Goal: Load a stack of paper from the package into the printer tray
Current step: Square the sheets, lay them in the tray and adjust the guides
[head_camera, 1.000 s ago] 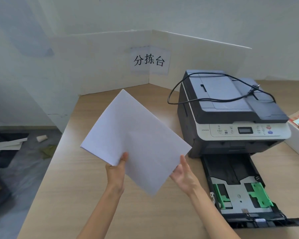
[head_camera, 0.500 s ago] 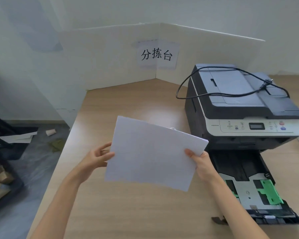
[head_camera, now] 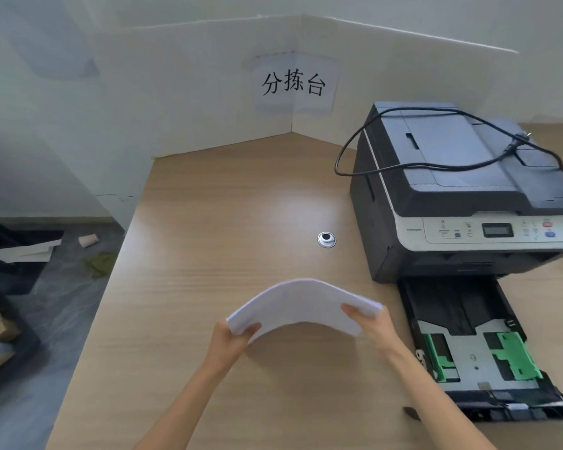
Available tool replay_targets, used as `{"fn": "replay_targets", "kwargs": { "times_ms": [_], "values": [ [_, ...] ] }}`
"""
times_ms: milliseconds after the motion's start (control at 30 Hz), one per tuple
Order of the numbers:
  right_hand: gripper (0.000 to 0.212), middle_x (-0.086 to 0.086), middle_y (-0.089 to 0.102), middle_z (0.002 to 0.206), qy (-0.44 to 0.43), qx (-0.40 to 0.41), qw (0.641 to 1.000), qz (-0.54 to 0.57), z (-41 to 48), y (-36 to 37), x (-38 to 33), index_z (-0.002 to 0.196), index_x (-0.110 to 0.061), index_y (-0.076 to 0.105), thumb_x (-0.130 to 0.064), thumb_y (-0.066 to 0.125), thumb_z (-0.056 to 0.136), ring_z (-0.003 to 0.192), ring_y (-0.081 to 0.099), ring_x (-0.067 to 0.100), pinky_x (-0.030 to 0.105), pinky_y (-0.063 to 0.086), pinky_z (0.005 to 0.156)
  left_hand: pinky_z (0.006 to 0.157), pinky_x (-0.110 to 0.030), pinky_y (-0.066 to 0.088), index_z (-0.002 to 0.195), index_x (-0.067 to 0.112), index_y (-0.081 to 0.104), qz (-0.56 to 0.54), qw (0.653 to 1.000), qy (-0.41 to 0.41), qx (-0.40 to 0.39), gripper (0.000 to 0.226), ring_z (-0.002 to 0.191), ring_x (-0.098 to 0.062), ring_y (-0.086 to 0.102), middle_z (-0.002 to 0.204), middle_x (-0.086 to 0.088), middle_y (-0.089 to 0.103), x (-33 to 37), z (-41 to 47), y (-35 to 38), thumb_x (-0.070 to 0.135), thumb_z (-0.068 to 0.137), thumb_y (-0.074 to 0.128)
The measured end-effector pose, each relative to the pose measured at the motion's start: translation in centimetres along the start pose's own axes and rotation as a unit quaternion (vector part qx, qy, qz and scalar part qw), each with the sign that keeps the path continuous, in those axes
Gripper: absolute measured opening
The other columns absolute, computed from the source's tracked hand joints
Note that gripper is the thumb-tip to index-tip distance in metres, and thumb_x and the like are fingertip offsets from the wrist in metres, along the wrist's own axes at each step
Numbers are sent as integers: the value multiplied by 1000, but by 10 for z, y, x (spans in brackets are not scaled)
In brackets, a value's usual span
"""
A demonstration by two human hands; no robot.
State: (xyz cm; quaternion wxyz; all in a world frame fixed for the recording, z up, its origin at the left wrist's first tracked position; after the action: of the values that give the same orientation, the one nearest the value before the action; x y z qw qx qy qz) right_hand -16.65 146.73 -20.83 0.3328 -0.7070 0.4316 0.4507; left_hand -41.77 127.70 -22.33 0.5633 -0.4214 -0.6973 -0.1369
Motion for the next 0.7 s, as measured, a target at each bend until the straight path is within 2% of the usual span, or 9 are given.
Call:
{"fn": "replay_targets", "kwargs": {
  "times_ms": [67, 167, 267, 367, 467, 533, 567, 633, 700],
  "values": [
    [19, -13, 72, 72, 34, 0, 999, -22, -2, -1, 26, 77, -25, 72, -6, 71, 81, 69, 64, -1, 16, 49, 63, 62, -16, 51, 82, 15, 72, -20, 999, -38, -7, 22, 60, 14, 62, 62, 19, 71, -27, -7, 11, -5, 74, 76],
    [17, -11, 68, 74, 48, -2, 998, -30, 0, -6, 38, 74, -24, 71, -9, 70, 82, 73, 60, 5, 19, 44, 69, 58, -8, 49, 76, 24, 70, -36, 998, -41, 2, 30, 61, 11, 62, 64, 20, 72, -39, -9, 18, -6, 76, 74],
    [22, -16, 69, 71, 39, -39, 997, -62, 4, -6, 30, 76, -27, 73, -6, 67, 84, 70, 60, -2, 14, 45, 63, 58, -15, 51, 71, 23, 70, -16, 999, -49, -12, 26, 62, 5, 61, 64, 14, 71, -40, -4, 19, -2, 78, 70],
    [34, -12, 75, 85, 13, -123, 983, -136, 5, 3, 22, 92, -21, 74, 6, 55, 89, 81, 67, -1, 14, 49, 69, 61, -29, 50, 63, 25, 67, 32, 996, -79, 7, 27, 64, -5, 61, 61, 10, 68, -44, 3, 14, 4, 80, 68],
    [20, -5, 73, 85, 4, -113, 984, -141, 5, 2, 4, 87, -25, 72, -10, 60, 91, 81, 68, 10, 19, 52, 71, 59, -33, 47, 56, 22, 64, 137, 989, -50, -8, 28, 65, -5, 54, 59, 0, 63, -22, 12, 8, 10, 81, 65],
    [14, -6, 74, 81, 6, -111, 984, -138, 6, 0, -11, 82, -25, 71, -17, 62, 90, 78, 69, 12, 21, 52, 67, 58, -29, 42, 55, 22, 63, 139, 988, -50, -36, 31, 65, -7, 50, 61, -2, 60, -3, 15, 2, 9, 82, 65],
    [12, -6, 75, 83, 9, -119, 984, -134, 5, -2, -18, 85, -24, 72, -18, 63, 90, 81, 70, 13, 22, 54, 69, 58, -27, 43, 59, 21, 64, 115, 990, -52, -57, 27, 69, -7, 51, 64, -2, 62, 6, 16, -2, 8, 83, 66],
    [11, -2, 76, 96, 22, -151, 979, -136, -2, -5, -31, 96, -20, 72, -18, 65, 88, 90, 71, 17, 26, 56, 76, 60, -23, 50, 79, 15, 70, 50, 986, -60, -145, 3, 77, -12, 62, 80, -3, 70, 28, 10, -10, 12, 80, 69],
    [23, 2, 74, 106, 43, -196, 972, -121, -16, -6, -40, 108, -17, 68, -21, 69, 86, 96, 71, 20, 31, 56, 82, 68, -24, 57, 104, 11, 68, -5, 970, -65, -233, 33, 92, -20, 70, 100, -5, 74, 47, 1, -19, 22, 73, 71]
  ]
}}
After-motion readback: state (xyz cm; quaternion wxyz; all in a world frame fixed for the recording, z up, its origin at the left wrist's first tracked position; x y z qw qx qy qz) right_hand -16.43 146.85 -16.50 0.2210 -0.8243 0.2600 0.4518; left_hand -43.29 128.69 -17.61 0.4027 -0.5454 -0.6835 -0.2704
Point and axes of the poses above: each hand's wrist, its own z-axis towards the middle knuckle, its own y-axis out of the palm, x = y × z, the point moved 7 cm from there along z, towards the middle knuckle
